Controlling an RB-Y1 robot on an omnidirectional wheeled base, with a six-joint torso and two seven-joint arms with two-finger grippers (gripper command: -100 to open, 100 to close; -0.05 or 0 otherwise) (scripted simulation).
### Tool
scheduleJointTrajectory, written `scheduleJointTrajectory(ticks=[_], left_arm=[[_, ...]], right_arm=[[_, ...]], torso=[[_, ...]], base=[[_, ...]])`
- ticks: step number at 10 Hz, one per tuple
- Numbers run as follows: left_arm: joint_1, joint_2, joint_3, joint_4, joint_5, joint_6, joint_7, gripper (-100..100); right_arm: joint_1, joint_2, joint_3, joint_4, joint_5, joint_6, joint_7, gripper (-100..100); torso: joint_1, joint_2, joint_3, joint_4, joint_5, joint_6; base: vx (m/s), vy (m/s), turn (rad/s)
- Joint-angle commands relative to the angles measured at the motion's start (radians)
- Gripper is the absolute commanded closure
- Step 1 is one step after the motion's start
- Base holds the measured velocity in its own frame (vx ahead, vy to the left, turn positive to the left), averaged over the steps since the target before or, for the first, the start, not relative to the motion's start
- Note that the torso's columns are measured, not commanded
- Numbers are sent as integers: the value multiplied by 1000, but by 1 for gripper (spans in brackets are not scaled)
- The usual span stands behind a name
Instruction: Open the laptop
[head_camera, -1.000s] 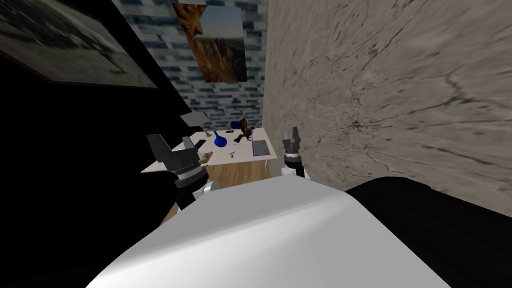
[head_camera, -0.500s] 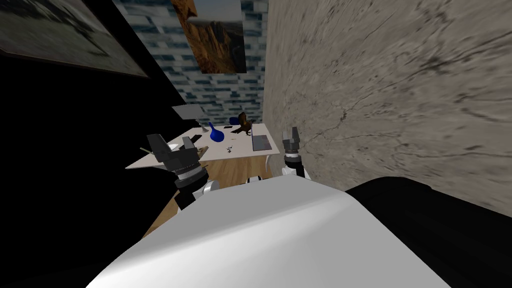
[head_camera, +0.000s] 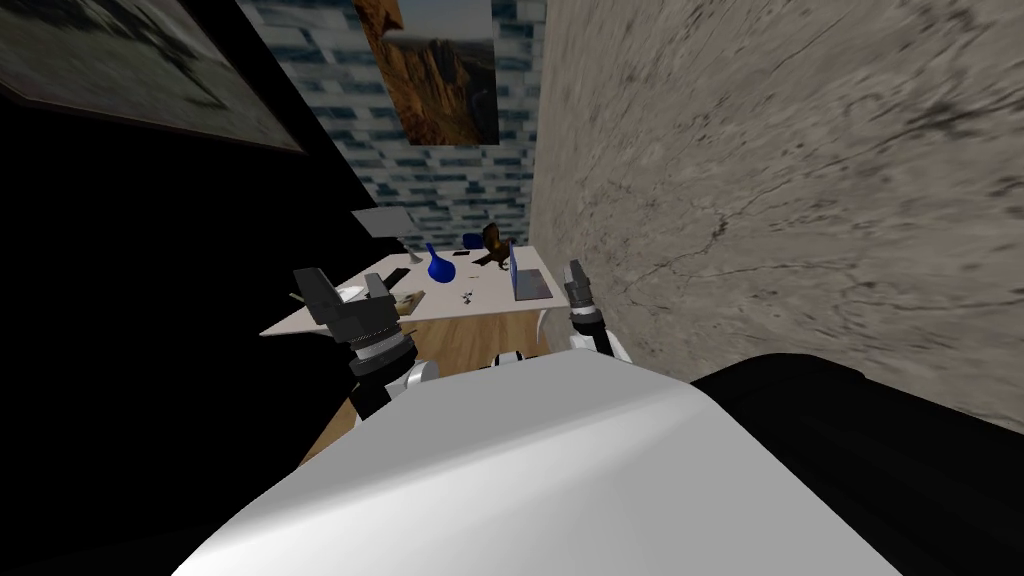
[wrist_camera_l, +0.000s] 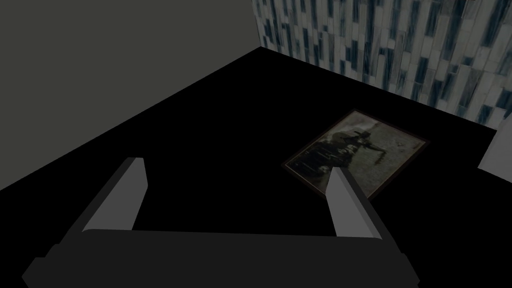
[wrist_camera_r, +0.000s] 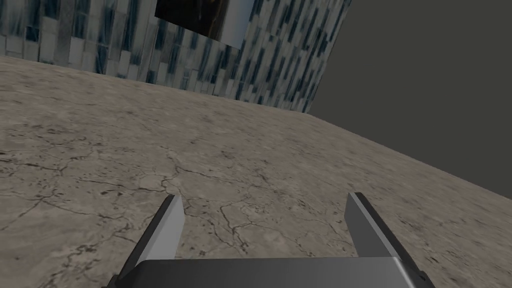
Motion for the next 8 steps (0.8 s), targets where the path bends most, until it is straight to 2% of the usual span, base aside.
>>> scheduleJointTrajectory(ticks=[1,8], left_arm=[[0,0,0,0,0,0,0,0],[0,0,0,0,0,0,0,0]], right_arm=[[-15,-37,-26,36,54,33,47,-100],[-51,-140,-110,138,231,133,194,-100]], torso=[[-1,0,0,0,0,0],[0,0,0,0,0,0]], base=[[14,129,6],[26,156,6]])
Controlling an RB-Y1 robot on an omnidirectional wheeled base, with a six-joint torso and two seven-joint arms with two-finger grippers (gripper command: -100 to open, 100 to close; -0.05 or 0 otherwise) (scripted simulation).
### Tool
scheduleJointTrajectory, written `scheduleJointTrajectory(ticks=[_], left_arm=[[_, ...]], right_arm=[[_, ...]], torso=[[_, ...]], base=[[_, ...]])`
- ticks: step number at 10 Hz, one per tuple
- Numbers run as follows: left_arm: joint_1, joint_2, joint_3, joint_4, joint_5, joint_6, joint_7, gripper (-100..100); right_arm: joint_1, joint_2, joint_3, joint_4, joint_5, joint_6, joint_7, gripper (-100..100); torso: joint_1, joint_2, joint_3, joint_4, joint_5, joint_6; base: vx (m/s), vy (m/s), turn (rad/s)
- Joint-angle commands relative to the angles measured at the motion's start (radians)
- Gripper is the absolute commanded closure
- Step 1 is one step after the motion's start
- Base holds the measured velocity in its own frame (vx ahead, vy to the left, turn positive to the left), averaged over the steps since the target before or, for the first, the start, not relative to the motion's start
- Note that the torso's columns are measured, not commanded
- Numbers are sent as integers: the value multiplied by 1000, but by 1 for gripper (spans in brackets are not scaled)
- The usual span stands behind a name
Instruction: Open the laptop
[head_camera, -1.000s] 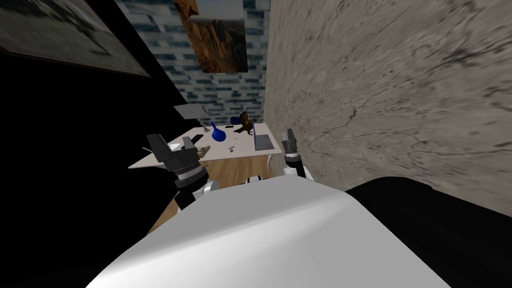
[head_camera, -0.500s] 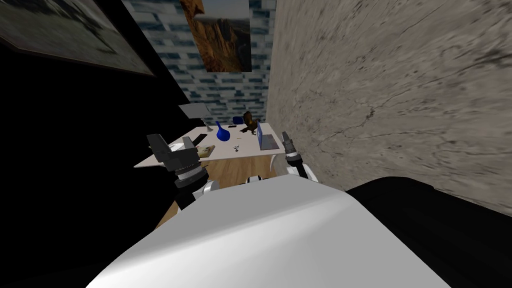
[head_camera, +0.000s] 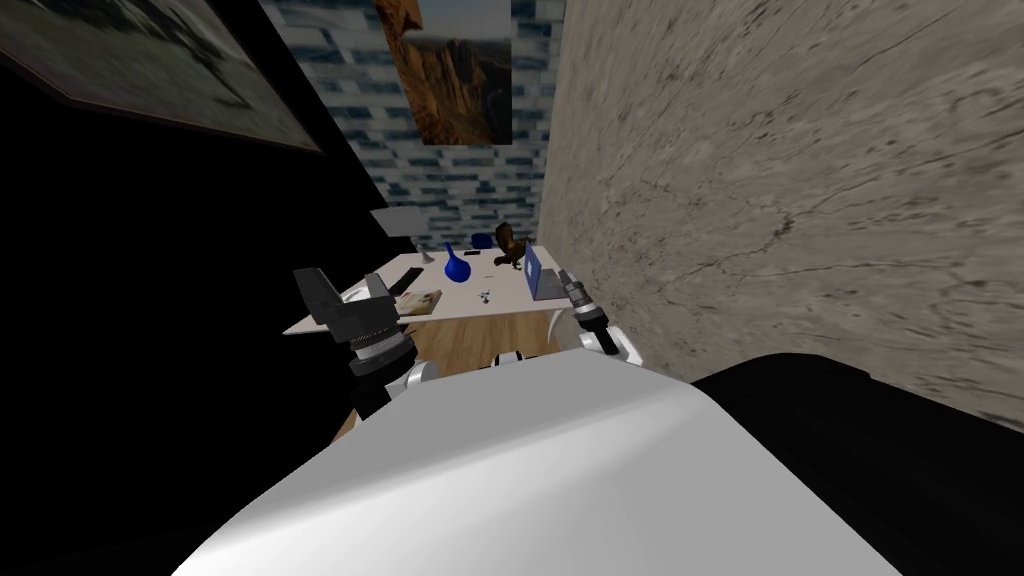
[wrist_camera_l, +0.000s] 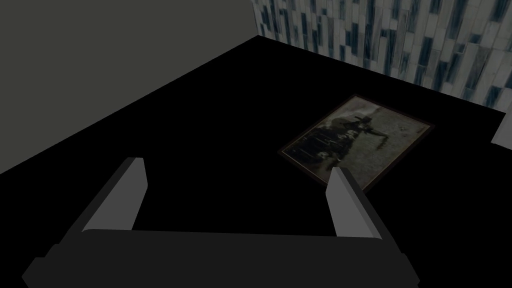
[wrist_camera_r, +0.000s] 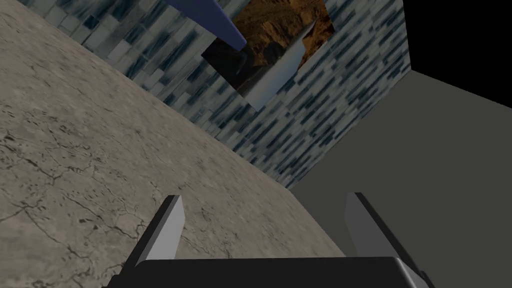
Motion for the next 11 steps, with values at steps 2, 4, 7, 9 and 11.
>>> scheduleJointTrajectory(ticks=[2,4,7,9,11], left_arm=[[0,0,0,0,0,0,0,0],[0,0,0,0,0,0,0,0],[0,0,0,0,0,0,0,0],[0,0,0,0,0,0,0,0],[0,0,0,0,0,0,0,0]], right_arm=[[-26,-63,-49,64,101,63,86,-100],[-39,-101,-76,104,159,98,134,-100],[-60,-161,-118,171,247,152,206,-100],[-74,-202,-146,219,305,188,254,-100],[-89,-243,-173,267,361,225,301,-100]], torso=[[1,1,1,0,0,0],[1,2,1,0,0,0],[1,1,1,0,0,0],[0,0,0,0,0,0],[0,2,1,0,0,0]], base=[[30,174,6],[16,185,6],[25,178,6],[26,175,6],[21,173,7]])
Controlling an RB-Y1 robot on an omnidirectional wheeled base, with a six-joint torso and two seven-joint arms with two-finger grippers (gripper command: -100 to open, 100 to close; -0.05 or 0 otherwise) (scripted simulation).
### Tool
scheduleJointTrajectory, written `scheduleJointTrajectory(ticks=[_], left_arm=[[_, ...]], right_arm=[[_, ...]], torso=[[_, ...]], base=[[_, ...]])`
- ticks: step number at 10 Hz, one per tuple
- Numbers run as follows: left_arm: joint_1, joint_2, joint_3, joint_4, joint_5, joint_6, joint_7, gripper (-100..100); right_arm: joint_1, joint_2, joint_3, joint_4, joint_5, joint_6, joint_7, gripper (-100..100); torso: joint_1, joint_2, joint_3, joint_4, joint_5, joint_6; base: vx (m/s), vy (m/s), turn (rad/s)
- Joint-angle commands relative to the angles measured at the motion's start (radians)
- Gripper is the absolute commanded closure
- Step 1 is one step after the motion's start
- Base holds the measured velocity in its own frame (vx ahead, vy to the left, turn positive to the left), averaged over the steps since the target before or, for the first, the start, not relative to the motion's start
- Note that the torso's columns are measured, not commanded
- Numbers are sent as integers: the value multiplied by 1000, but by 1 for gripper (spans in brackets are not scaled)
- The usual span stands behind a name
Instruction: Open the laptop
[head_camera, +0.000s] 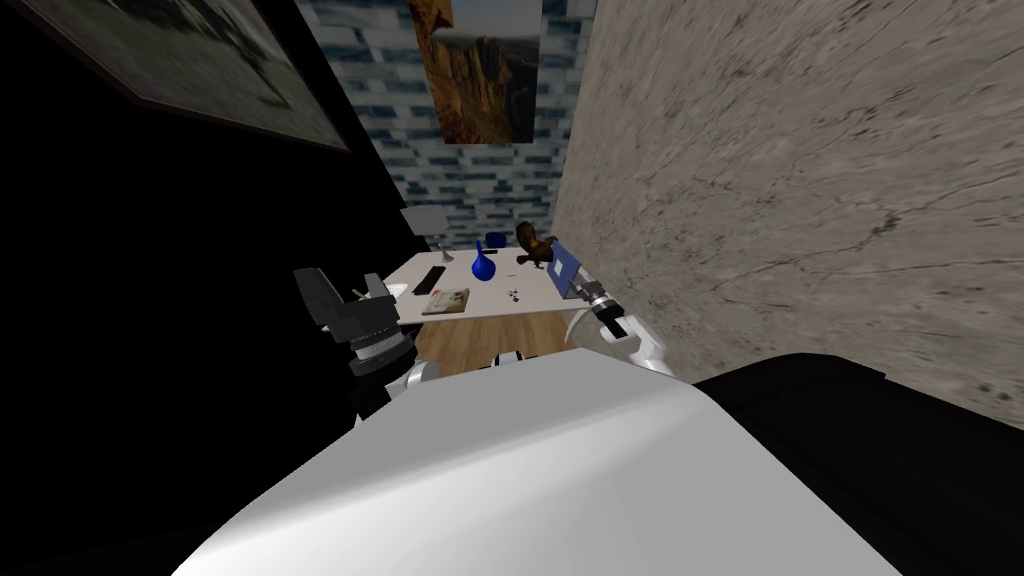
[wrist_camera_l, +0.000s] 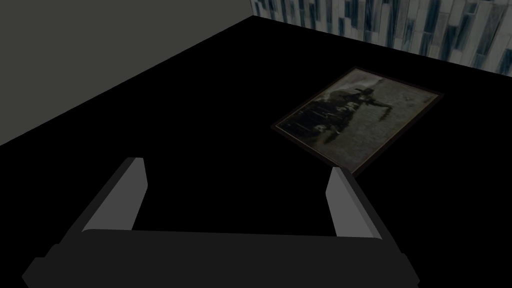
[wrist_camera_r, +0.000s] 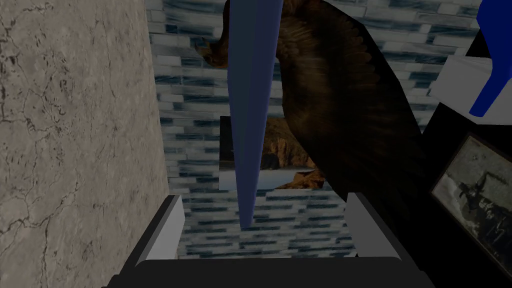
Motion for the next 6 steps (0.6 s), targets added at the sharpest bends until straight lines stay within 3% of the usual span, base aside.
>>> scheduleJointTrajectory(ticks=[1,6], left_arm=[[0,0,0,0,0,0,0,0],[0,0,0,0,0,0,0,0]], right_arm=[[-9,-50,-38,56,73,44,65,-100],[-39,-140,-95,157,192,121,164,-100]], torso=[[0,-1,-1,0,0,0],[-1,-1,0,0,0,0]], base=[[40,183,2],[27,151,6]])
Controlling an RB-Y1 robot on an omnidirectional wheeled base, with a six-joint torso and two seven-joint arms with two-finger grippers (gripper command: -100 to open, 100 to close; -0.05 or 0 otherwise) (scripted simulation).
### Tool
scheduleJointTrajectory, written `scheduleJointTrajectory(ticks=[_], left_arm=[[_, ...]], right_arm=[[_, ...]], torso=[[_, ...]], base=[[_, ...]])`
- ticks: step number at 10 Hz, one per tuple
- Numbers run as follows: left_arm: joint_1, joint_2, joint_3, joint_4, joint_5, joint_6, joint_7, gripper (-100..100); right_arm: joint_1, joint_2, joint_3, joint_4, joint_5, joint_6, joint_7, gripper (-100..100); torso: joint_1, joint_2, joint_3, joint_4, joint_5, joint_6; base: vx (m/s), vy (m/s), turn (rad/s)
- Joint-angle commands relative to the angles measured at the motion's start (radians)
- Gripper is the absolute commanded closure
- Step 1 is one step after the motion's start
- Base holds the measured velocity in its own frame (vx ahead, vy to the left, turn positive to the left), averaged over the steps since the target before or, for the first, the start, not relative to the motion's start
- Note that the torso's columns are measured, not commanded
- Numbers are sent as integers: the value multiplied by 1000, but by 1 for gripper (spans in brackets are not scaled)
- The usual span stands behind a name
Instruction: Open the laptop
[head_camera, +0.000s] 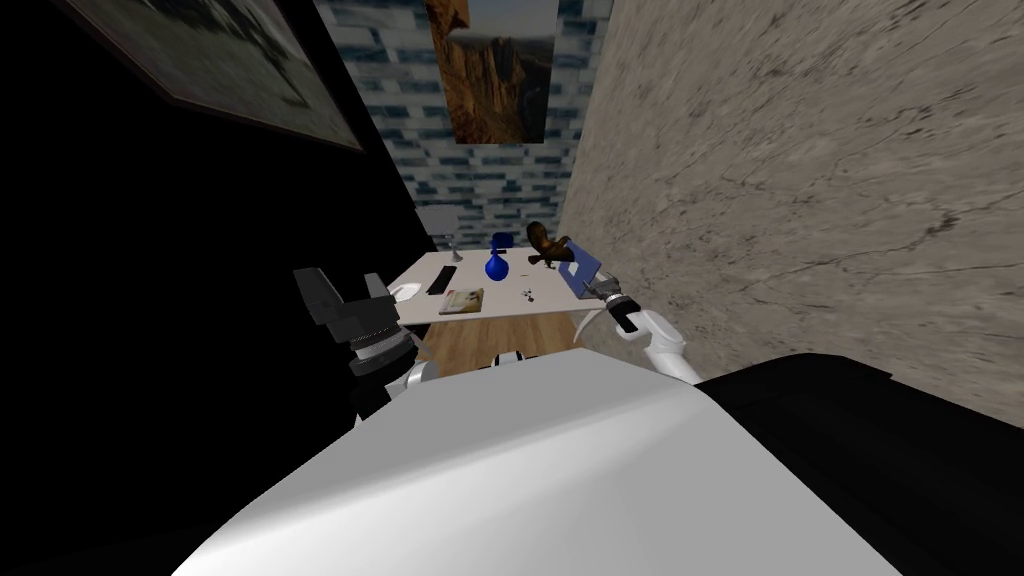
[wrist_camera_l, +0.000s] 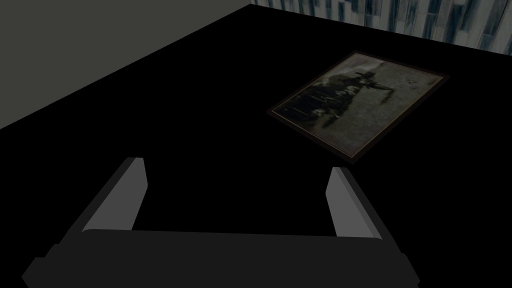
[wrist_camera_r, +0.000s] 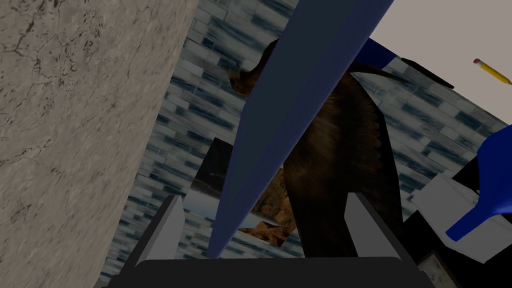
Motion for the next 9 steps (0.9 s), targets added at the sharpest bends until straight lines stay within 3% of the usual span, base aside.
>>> scheduleJointTrajectory(ticks=[1,5,6,7,8,9], left_arm=[[0,0,0,0,0,0,0,0],[0,0,0,0,0,0,0,0],[0,0,0,0,0,0,0,0],[0,0,0,0,0,0,0,0],[0,0,0,0,0,0,0,0],[0,0,0,0,0,0,0,0]], right_arm=[[-14,-49,-20,39,56,48,44,-100],[-31,-101,-54,95,127,92,102,-100],[-34,-94,-53,97,118,78,96,-100],[-33,-125,-57,107,110,86,84,-100],[-34,-109,-58,106,114,79,94,-100],[-34,-110,-59,107,114,79,92,100]], torso=[[1,1,0,0,0,0],[1,1,0,0,0,0],[1,0,0,0,0,0],[-2,0,0,0,0,0],[-3,-3,-2,-1,-1,0],[-1,-1,-1,-1,-1,0]], base=[[6,130,4],[20,125,4],[12,51,-3],[76,12,55],[49,3,16],[9,-3,-15]])
